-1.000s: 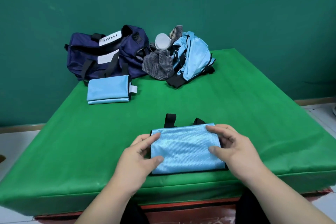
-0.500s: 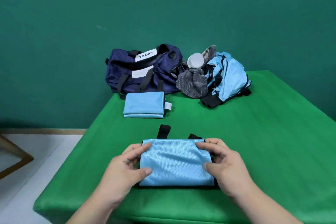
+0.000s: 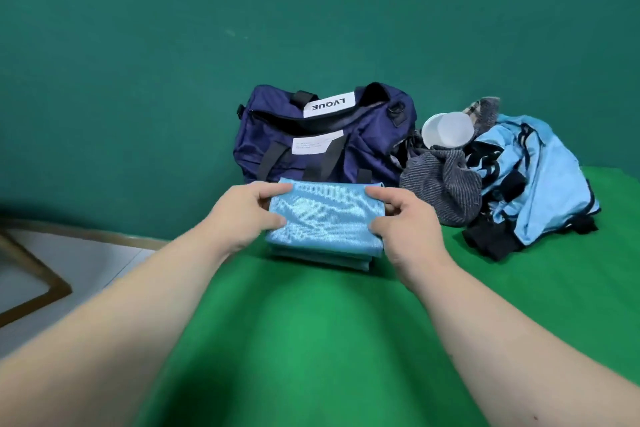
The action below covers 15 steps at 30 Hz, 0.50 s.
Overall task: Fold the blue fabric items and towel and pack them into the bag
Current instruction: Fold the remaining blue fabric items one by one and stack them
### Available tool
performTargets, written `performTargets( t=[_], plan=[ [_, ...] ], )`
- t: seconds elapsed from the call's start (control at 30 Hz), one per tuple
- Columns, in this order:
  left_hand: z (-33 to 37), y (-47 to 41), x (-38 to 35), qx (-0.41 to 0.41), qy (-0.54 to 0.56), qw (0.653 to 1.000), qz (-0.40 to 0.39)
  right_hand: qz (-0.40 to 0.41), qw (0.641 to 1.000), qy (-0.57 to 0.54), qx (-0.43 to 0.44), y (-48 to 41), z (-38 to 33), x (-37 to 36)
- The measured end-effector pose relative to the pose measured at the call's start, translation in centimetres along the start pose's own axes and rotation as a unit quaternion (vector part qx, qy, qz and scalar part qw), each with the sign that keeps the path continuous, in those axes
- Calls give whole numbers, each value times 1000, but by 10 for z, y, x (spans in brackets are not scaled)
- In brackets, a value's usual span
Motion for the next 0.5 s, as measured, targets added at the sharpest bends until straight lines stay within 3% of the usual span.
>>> performTargets(
  t=[0.17,0.5],
  plan=[
    [-16,-47,-3,8,-34,999,-24,-8,990,132,45,-32,1,-23],
    [-35,-54,-14,14,-37,996,-80,-16,982,172,79,-21,20,-23]
  ],
)
Point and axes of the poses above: each hand's wrist, its own y-axis away from the middle knuckle, its own x-axis out of the back of the hand, z = x × y, the point moved 7 cm from there along -y, towards the middle knuckle, and after that the axes turned 7 degrees about y, right-handed, at the moved point
